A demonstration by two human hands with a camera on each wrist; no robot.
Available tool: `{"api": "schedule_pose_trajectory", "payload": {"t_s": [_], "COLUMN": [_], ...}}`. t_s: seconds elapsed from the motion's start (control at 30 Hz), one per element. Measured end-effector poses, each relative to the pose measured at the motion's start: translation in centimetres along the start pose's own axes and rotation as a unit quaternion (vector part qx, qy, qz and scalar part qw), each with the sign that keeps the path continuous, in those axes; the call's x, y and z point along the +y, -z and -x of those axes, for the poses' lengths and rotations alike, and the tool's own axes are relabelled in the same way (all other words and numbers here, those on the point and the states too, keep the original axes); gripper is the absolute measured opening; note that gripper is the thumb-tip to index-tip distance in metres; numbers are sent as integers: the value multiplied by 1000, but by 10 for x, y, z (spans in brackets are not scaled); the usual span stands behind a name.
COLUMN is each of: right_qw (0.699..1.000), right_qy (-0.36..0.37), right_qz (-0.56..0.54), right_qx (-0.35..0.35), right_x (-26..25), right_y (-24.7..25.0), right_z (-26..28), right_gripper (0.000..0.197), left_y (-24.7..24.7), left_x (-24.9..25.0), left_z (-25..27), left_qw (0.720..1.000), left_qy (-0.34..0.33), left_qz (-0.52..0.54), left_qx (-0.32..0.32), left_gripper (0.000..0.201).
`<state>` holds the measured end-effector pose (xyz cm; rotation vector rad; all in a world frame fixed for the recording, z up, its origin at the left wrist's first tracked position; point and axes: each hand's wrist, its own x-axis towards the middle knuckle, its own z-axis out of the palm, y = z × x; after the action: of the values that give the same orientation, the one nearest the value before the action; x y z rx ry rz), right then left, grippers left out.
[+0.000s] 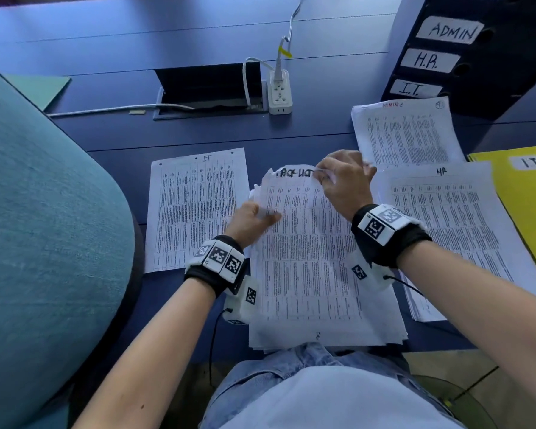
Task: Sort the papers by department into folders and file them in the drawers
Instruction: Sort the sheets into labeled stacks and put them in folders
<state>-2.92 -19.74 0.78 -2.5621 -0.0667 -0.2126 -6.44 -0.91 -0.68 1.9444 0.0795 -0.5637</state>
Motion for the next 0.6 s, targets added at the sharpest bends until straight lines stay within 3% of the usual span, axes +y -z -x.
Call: {"api": "schedule_pose_trajectory", "payload": {"t_s": [0.1,0.17,0.2,0.27,0.33,0.4,0.47,0.5,0.6], "right_qw": [997,986,975,942,911,901,901,904,913], "right_qy": [-72,-147,-179,-210,-204,-187,-190,-196,-217], "right_qz": [14,-65,-128,-263,-354,-385,-388,-380,-341], "right_qx": [34,34,29,2,-55,-73,-45,-17,60], "right_x": [9,15,19,25,26,21,17,16,24], "right_y": [2,4,2,2,2,5,9,14,23], "right_z": [1,2,2,1,-3,-10,-26,-35,-72], "right_gripper": [61,90,96,89,55,29,22,20,16], "left_y": [1,9,15,28,40,50,57,57,49], "left_x": [-4,-3,-4,-1,12,28,41,46,53], "left_z": [-7,-12,-16,-27,-36,-49,-67,-76,-98], "left_qw": [992,980,973,958,941,933,932,936,964], "left_qy": [-30,-17,-3,-14,-48,-73,-103,-97,39], "left_qz": [16,84,121,177,208,204,188,179,73], "left_qx": [122,182,197,224,261,288,293,288,252], "left_gripper": [27,19,25,38,32,18,20,30,57]}}
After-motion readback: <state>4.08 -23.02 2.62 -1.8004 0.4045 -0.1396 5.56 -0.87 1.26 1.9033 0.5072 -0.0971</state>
